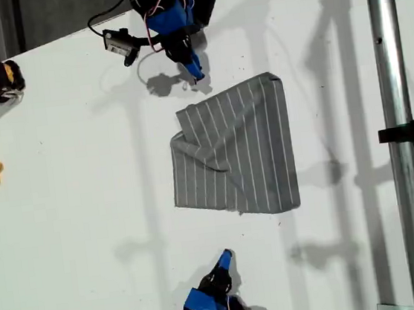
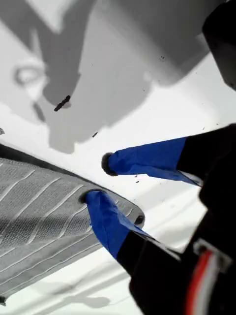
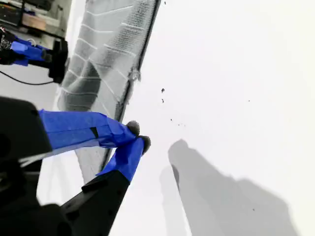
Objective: Grasp corners of a towel and fold twice.
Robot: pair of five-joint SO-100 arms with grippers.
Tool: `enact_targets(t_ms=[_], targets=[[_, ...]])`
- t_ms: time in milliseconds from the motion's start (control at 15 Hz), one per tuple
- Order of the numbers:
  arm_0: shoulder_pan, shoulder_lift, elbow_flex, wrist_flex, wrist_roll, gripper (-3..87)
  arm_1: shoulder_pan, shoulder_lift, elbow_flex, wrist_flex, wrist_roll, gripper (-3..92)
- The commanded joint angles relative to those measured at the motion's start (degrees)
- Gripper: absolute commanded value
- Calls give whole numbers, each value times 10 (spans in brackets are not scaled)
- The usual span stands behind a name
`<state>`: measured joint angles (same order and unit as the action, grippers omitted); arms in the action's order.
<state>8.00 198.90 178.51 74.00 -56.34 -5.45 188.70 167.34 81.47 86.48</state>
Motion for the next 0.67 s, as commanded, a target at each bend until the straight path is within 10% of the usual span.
enact_targets(t_ms=[0,133,267,400,600], targets=[[-44,2,3,1,-29,-12,2,-3,-14,4,-8,120],[-26,2,3,1,-336,-9,30,-3,-14,4,-7,120],[-12,2,3,1,-323,-4,32,-2,-17,4,-3,120],[-41,3,3,2,-495,-4,63,0,-41,-4,-3,120],[-96,3,0,-20,-318,-15,75,1,-56,-32,0,120]])
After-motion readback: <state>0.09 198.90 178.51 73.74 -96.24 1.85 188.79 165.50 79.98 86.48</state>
